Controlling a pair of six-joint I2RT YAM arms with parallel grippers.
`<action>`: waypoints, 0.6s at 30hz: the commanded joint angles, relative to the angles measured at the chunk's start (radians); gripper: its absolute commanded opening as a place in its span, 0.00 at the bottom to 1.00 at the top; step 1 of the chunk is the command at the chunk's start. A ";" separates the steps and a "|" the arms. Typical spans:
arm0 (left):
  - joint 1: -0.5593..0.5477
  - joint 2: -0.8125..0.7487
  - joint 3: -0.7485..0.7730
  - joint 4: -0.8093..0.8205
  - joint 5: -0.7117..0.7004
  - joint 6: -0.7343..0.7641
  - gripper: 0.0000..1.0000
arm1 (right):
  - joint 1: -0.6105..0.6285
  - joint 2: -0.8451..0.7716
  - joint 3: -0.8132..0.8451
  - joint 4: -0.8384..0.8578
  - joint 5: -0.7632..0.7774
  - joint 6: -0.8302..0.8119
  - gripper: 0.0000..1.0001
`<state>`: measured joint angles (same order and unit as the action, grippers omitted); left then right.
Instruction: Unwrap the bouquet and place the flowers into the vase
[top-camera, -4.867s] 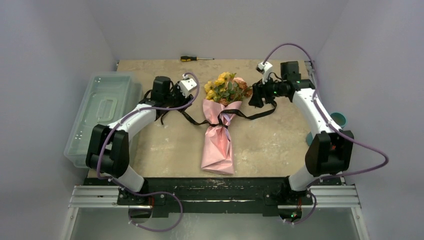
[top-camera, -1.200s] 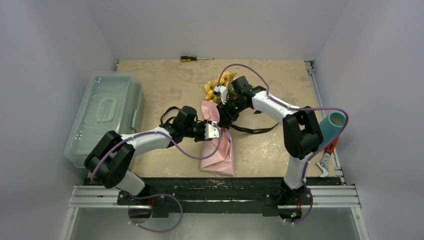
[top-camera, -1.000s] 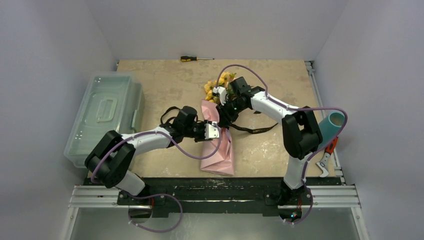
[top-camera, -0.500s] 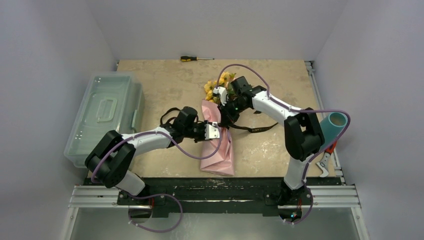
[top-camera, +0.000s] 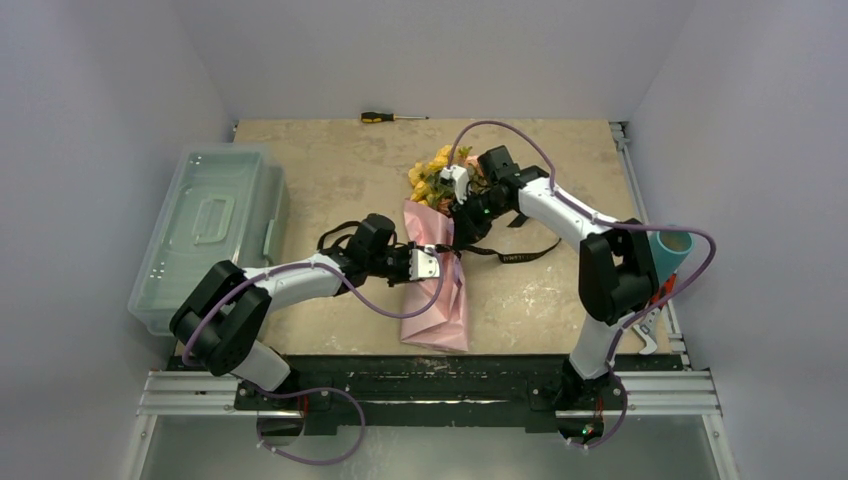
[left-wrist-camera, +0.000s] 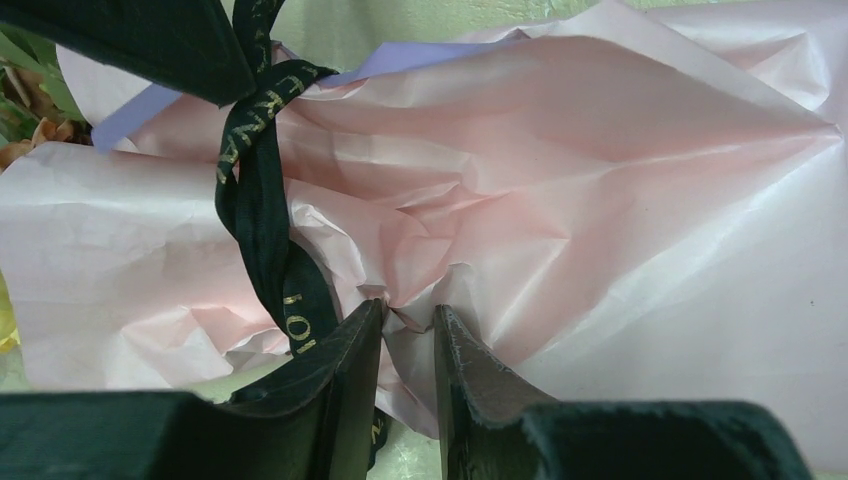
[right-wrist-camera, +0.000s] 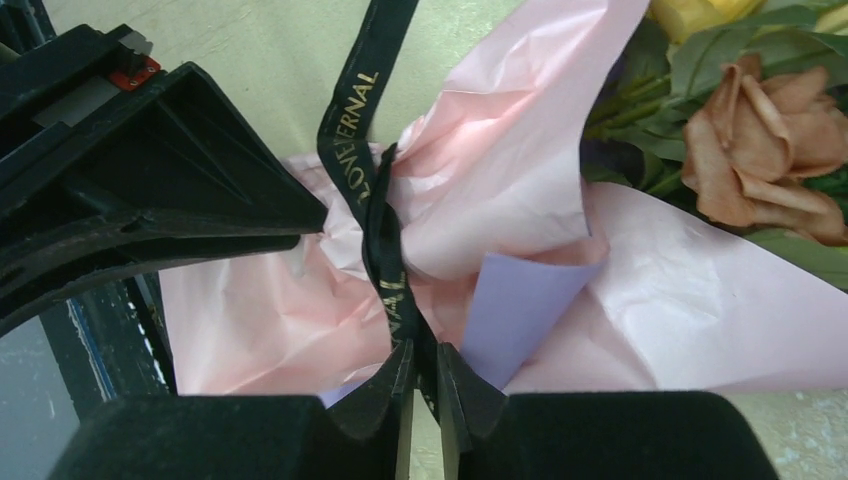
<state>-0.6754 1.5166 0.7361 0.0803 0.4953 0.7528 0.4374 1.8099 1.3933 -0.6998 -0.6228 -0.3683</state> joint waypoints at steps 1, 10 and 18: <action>-0.004 0.004 -0.003 -0.020 0.012 0.013 0.25 | -0.022 -0.050 0.032 -0.034 -0.014 -0.031 0.19; -0.004 0.010 0.007 -0.019 0.015 0.009 0.25 | -0.012 -0.074 0.095 0.005 -0.082 0.050 0.25; -0.004 0.016 0.015 -0.020 0.014 0.004 0.26 | 0.031 0.012 0.112 0.013 -0.045 0.060 0.34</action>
<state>-0.6754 1.5215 0.7361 0.0792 0.4946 0.7528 0.4458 1.7901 1.4639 -0.6956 -0.6720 -0.3244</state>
